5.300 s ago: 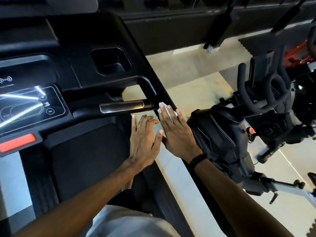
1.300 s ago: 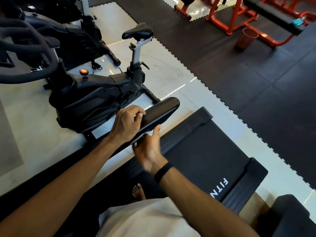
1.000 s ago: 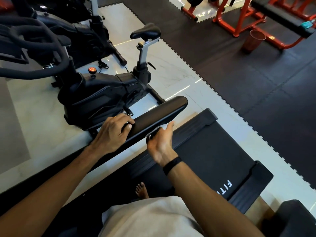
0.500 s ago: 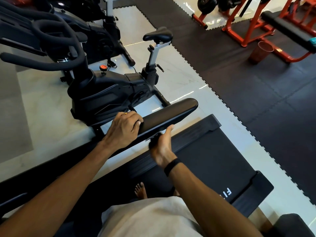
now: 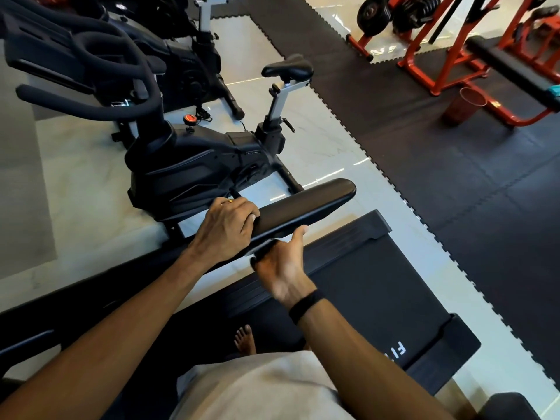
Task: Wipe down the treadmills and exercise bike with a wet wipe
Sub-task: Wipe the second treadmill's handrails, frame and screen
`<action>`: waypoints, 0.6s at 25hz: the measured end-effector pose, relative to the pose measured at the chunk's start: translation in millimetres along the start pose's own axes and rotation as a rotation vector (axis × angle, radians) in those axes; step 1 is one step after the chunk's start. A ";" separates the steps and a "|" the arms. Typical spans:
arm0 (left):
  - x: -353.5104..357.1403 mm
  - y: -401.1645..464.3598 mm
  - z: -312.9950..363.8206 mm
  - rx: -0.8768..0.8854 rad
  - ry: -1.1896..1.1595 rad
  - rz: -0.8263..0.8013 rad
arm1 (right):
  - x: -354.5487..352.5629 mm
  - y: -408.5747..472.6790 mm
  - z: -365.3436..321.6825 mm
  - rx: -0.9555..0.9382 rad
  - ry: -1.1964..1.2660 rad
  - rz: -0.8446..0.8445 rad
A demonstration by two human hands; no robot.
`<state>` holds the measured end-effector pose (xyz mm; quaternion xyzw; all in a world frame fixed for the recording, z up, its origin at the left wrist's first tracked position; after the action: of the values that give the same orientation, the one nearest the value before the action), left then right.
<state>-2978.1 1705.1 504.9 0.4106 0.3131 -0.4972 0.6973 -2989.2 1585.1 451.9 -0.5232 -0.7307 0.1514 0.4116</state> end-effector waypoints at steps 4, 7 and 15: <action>1.3 0.8 -0.9 -0.004 0.008 0.003 | -5.3 -1.4 -39.8 -0.211 0.063 0.069; 0.5 -0.3 -1.4 0.001 0.010 0.007 | -26.1 2.5 -72.9 -0.456 -0.135 0.217; -3.4 -3.3 0.5 -0.035 0.057 0.051 | -32.3 -6.9 -37.5 -0.915 -1.299 0.063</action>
<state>-2982.2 1705.6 507.1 0.4199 0.3309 -0.4618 0.7078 -2961.5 1545.7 465.2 -0.4677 -0.7991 0.1227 -0.3571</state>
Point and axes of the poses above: each hand's wrist, its own y-axis towards the middle knuckle, its own x-axis out of the palm, z = x × y, the point moved 8 cm from there along y, towards the middle knuckle, and after that the axes turned 4 degrees about -x, right-handed, at the moved point
